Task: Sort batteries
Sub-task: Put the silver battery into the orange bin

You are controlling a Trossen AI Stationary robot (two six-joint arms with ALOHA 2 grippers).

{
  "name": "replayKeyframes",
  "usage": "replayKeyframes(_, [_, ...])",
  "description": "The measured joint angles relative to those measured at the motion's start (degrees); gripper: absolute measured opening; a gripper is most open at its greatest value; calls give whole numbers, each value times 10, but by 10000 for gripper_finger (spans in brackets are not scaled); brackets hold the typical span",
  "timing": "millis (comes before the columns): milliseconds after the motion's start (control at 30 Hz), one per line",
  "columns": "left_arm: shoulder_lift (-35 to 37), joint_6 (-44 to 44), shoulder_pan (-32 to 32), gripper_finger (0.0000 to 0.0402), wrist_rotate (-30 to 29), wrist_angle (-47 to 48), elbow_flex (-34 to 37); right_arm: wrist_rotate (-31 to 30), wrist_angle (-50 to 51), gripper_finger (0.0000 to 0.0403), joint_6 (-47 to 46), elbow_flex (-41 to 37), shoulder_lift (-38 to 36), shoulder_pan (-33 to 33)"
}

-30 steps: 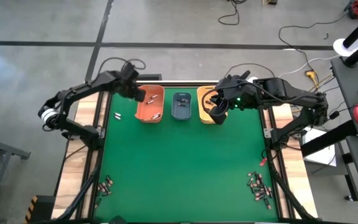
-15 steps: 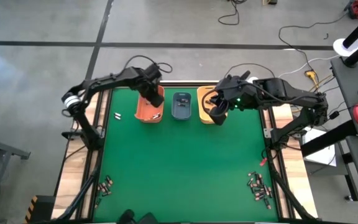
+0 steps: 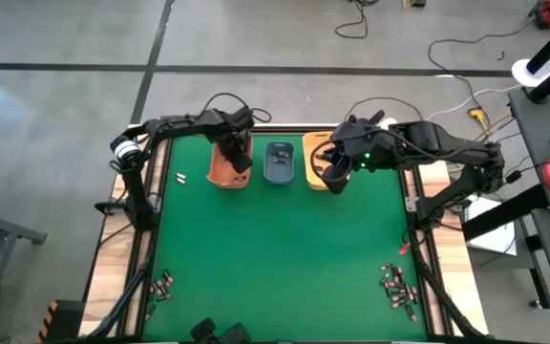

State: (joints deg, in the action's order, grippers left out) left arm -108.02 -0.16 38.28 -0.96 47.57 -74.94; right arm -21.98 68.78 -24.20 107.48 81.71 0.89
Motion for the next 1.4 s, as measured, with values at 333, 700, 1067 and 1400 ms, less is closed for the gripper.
replayKeyframes(333, [-27,-19,-10,8,-58,-13,4,0,0,38,-5,0,0,0])
replayKeyframes(700, [-28,-27,-11,18,-58,-22,5,0,0,38,-8,0,0,0])
replayKeyframes(1067, [-28,-29,-11,33,-59,-24,5,0,0,38,-14,0,0,0])
replayKeyframes(1400, [-27,-34,-11,65,-60,-20,5,0,0,38,-14,0,0,0])
